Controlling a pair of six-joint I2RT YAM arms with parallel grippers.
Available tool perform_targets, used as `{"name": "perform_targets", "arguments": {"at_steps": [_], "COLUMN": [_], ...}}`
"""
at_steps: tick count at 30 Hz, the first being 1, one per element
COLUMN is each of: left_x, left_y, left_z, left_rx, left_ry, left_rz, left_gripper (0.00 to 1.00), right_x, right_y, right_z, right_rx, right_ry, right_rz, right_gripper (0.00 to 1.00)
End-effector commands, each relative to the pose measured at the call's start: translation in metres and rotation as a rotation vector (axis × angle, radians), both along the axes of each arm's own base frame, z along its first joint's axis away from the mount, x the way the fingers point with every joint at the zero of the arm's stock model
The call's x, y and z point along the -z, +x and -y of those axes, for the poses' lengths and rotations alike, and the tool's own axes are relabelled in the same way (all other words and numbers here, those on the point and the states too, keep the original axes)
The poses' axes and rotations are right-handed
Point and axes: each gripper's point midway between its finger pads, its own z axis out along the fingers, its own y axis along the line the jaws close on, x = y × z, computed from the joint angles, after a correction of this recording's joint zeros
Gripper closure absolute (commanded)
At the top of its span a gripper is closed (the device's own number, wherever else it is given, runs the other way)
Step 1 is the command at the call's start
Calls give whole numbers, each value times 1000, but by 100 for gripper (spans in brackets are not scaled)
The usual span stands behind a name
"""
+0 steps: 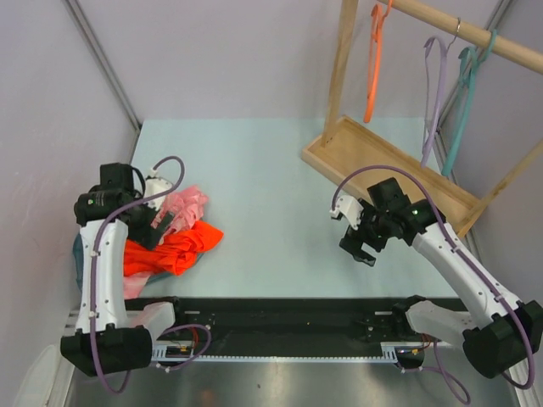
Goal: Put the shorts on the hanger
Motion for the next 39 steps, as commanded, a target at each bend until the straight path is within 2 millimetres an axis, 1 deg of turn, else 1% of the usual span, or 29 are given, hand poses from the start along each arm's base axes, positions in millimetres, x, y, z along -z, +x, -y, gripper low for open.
{"name": "perform_targets", "arguments": {"at_steps": [1, 2, 3, 4, 5, 6, 7, 9, 11, 12, 13, 15, 16, 18, 19, 21, 23, 24, 25, 26, 27, 29, 30, 31, 32, 35, 36, 38, 39], "left_x": [-5, -4, -7, -10, -12, -11, -5, 4, 18, 24, 34, 45, 56, 63, 64, 67, 69, 69, 70, 67, 64, 58, 57, 57, 55, 41, 26, 9, -11], "left_y": [-23, -25, -26, -24, -18, -18, -15, -13, -6, -4, 0, -1, 0, 4, 14, 21, 28, 32, 30, 31, 33, 33, 33, 32, 31, 31, 32, 36, 37], "left_z": [-66, -81, -87, -93, -101, -109, -113, -121, -121, -121, -124, -128, -131, -136, -142, -144, -141, -135, -128, -124, -115, -111, -110, -111, -112, -110, -110, -104, -103], "left_rx": [3, 9, 14, 24, 70, 67, 86, 135, 188, 195, 199, 197, 191, 166, 138, 122, 94, 104, 93, 87, 100, 93, 89, 85, 76, 62, 47, 46, 33], "left_ry": [253, 262, 269, 273, 300, 308, 316, 325, 315, 311, 315, 322, 313, 306, 320, 308, 275, 236, 199, 179, 138, 132, 130, 135, 138, 122, 125, 105, 113], "left_rz": [-147, -193, -205, -199, -186, -182, -182, -199, -190, -185, -182, -214, -234, -225, -185, -152, -122, -100, -100, -81, -53, -22, -16, -18, -15, 21, 50, 97, 141], "left_gripper": [0, 0, 0, 0, 0, 0, 0, 0, 0, 0, 0, 0, 0, 0, 0, 0, 8, 13, 27, 37, 53, 68, 86, 97, 100, 100, 100, 100, 100], "right_x": [-13, -12, -13, -18, -15, -16, -19, -15, -16, -13, -13, -11, -11, -11, -11, -11, -11, -11, -12, -13, -13, -14, -14, -16, -17, -23, -27, -36, -38], "right_y": [6, 5, 5, 8, 10, 11, 13, 14, 16, 17, 18, 20, 21, 23, 23, 24, 24, 24, 23, 23, 23, 25, 25, 27, 27, 30, 31, 34, 34], "right_z": [-15, -15, -17, -21, -23, -25, -30, -33, -39, -41, -43, -47, -48, -51, -52, -55, -56, -57, -57, -57, -56, -55, -55, -55, -55, -57, -59, -62, -65], "right_rx": [-75, -86, -96, -120, -124, -135, -153, -173, -198, -206, -209, -222, -225, -226, -228, -230, -232, -232, -233, -232, -230, -224, -224, -217, -218, -213, -209, -196, -195], "right_ry": [-13, -32, -42, -47, -64, -66, -65, -85, -98, -108, -115, -130, -135, -137, -135, -131, -130, -128, -123, -125, -125, -128, -129, -124, -125, -114, -106, -83, -69], "right_rz": [-7, -24, -27, -15, -32, -30, -26, -51, -50, -62, -59, -70, -70, -70, -69, -64, -63, -64, -62, -59, -58, -44, -40, -31, -29, -10, 0, 17, 19], "right_gripper": [0, 0, 0, 0, 0, 0, 0, 0, 0, 0, 0, 0, 0, 0, 0, 0, 0, 0, 0, 0, 0, 0, 0, 0, 0, 0, 0, 0, 0]}}
